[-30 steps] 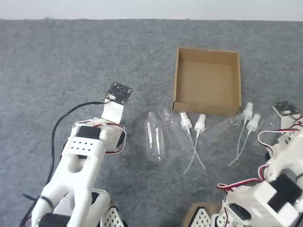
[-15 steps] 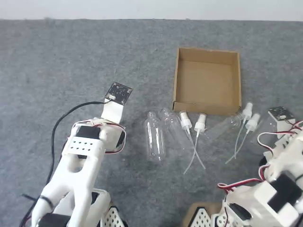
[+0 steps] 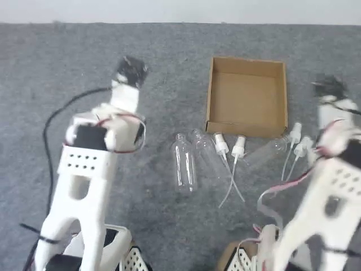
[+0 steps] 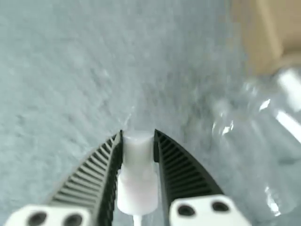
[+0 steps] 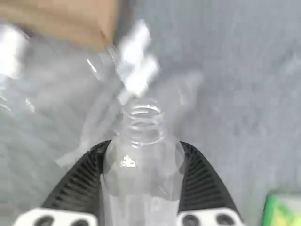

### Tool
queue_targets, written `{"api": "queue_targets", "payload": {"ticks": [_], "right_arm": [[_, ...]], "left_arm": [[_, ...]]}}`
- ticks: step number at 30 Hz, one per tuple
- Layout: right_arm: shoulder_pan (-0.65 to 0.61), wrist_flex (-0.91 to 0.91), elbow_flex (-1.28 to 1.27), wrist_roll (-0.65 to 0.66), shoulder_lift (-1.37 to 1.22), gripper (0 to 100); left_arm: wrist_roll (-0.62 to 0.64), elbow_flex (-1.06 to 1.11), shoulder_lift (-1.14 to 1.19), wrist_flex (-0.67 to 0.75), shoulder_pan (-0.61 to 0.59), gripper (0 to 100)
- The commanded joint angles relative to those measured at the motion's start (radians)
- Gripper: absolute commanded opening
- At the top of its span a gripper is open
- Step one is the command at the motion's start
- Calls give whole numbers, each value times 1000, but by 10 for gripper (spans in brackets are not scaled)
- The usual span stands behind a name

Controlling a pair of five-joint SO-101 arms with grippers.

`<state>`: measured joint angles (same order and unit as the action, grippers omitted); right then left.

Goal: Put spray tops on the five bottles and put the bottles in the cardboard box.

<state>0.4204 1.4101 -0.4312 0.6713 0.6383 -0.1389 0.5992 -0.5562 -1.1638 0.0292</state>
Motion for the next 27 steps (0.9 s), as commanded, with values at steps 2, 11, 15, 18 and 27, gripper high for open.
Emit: {"api": "queue_targets", "payload": {"ticks": [2, 11, 15, 18, 27], "right_arm": [[-403, 12, 38, -239, 186, 5], [-883, -102, 37, -479, 120, 5], [-1001, -150, 21, -540, 120, 5], [-1058, -248, -69, -543, 125, 5], [-1194, -607, -305, -537, 125, 6]], "left_arm": [[68, -305, -120, -147, -3, 12], [140, -407, -387, -199, -5, 12], [166, -441, -476, -193, -26, 12], [235, -443, -525, -118, -28, 12], [342, -305, -562, 160, -34, 12]]}}
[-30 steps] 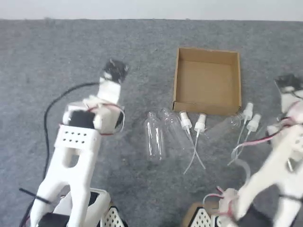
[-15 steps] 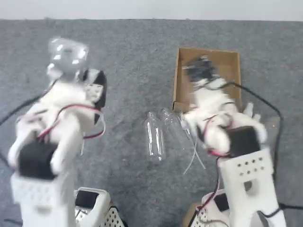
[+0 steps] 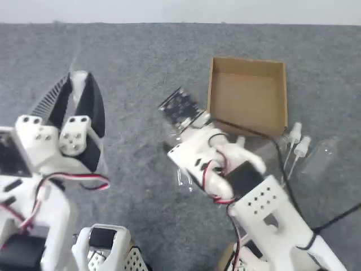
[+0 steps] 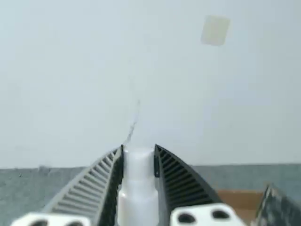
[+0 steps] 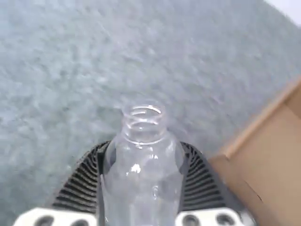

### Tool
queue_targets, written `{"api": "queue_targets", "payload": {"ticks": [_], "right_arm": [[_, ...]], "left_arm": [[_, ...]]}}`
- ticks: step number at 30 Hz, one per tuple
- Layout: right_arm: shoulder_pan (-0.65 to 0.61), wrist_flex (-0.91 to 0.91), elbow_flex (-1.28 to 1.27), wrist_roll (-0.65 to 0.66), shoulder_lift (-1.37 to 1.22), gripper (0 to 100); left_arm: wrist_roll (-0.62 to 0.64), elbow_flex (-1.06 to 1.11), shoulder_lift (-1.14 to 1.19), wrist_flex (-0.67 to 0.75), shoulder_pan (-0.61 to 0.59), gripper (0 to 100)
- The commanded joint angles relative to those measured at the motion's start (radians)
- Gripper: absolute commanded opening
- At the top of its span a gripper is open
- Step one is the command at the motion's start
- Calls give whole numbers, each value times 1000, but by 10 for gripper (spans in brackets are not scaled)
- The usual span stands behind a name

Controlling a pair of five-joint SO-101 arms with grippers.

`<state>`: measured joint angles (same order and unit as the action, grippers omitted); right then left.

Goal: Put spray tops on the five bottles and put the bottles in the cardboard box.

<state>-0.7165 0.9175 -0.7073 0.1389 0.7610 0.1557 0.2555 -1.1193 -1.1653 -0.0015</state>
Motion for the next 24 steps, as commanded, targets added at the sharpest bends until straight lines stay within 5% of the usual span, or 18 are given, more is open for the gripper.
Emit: {"api": "queue_targets", "payload": {"ticks": [1, 13, 24], "right_arm": [[-64, -125, -38, -5, 2, 6], [-133, -410, -288, -11, 165, 6], [-133, -414, -310, -54, 223, 6]], "left_arm": [[57, 58, 3, 195, -3, 12], [215, 223, 5, 411, 5, 12], [227, 343, 5, 522, 81, 12]]}}
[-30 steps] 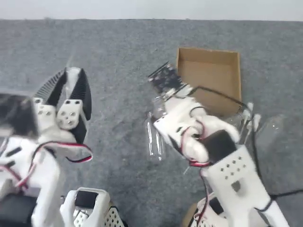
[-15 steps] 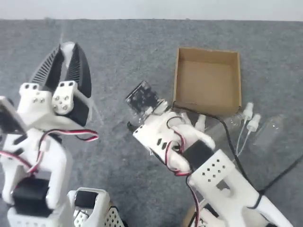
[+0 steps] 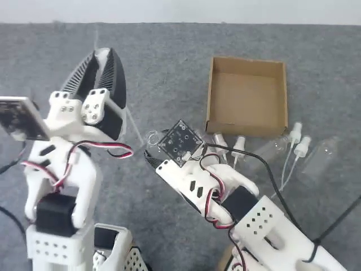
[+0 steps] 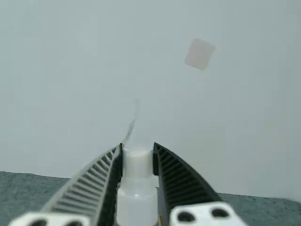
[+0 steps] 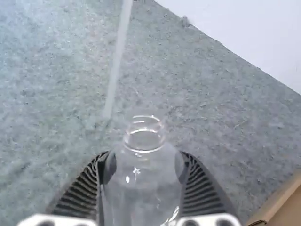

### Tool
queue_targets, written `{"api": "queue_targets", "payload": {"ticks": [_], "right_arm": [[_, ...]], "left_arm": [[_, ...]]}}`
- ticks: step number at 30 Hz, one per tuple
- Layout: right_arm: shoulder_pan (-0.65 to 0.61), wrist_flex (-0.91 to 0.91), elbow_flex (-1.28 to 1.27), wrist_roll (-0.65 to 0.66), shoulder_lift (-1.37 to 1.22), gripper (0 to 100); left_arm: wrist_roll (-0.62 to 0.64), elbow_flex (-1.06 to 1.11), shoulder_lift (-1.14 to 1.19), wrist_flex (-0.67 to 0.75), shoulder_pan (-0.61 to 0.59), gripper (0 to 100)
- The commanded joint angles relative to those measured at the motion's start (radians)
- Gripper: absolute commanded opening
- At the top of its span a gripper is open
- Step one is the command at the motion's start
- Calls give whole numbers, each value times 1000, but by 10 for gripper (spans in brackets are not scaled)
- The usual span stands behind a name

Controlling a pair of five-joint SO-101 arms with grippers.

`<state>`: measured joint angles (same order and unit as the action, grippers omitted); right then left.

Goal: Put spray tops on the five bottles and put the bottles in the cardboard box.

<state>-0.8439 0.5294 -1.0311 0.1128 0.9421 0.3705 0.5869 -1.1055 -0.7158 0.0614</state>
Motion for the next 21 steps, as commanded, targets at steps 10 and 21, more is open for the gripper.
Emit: {"api": "queue_targets", "payload": {"ticks": [10, 21], "right_arm": [[-5, -24, 12, -31, 42, 6], [-4, -28, -3, -32, 51, 6]], "left_arm": [[12, 8, -9, 101, 40, 12], [12, 160, -14, 129, 49, 12]]}}
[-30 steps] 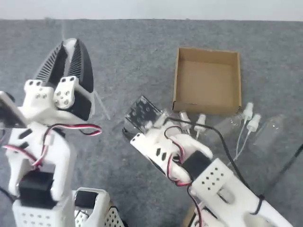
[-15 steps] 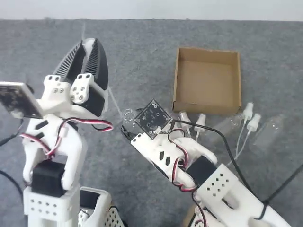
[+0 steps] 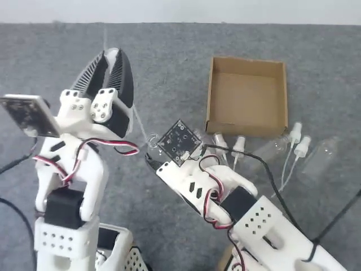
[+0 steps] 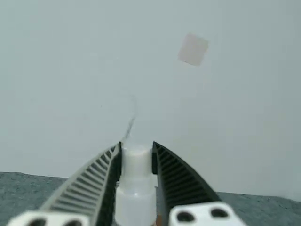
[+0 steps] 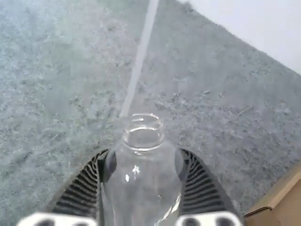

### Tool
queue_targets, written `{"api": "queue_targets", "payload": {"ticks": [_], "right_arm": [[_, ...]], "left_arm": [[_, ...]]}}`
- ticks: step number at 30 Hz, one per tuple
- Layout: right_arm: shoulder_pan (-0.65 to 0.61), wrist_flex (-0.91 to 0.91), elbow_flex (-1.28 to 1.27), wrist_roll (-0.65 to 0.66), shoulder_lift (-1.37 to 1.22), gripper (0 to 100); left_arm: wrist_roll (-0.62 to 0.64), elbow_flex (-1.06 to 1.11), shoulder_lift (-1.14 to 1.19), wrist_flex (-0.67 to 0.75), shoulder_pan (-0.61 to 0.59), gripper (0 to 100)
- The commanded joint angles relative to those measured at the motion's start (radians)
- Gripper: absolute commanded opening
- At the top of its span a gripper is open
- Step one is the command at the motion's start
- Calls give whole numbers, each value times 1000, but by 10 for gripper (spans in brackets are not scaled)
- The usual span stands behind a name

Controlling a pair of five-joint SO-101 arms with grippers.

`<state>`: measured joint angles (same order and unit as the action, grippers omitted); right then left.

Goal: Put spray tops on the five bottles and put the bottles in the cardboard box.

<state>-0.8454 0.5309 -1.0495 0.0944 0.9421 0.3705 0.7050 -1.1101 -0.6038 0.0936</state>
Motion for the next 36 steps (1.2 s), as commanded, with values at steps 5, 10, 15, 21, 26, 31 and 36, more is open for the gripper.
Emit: {"api": "queue_targets", "payload": {"ticks": [5, 10, 15, 21, 26, 31, 36], "right_arm": [[-1, -28, 15, -9, 51, 6], [-4, -27, 14, -9, 51, 6], [-1, -28, 3, -9, 51, 6], [1, -28, 3, -12, 51, 6], [1, -28, 3, -14, 51, 6], [1, -27, 3, -14, 51, 6], [1, -27, 3, -14, 45, 6]], "left_arm": [[11, 117, -14, 18, 78, 12], [11, 97, -14, 21, 83, 12], [8, 93, -14, -3, 78, 12], [6, 54, -15, -64, 75, 12], [-17, -10, -15, -118, 75, 12], [-38, -51, -15, -118, 74, 12], [-38, -62, -15, -213, 74, 12]]}}
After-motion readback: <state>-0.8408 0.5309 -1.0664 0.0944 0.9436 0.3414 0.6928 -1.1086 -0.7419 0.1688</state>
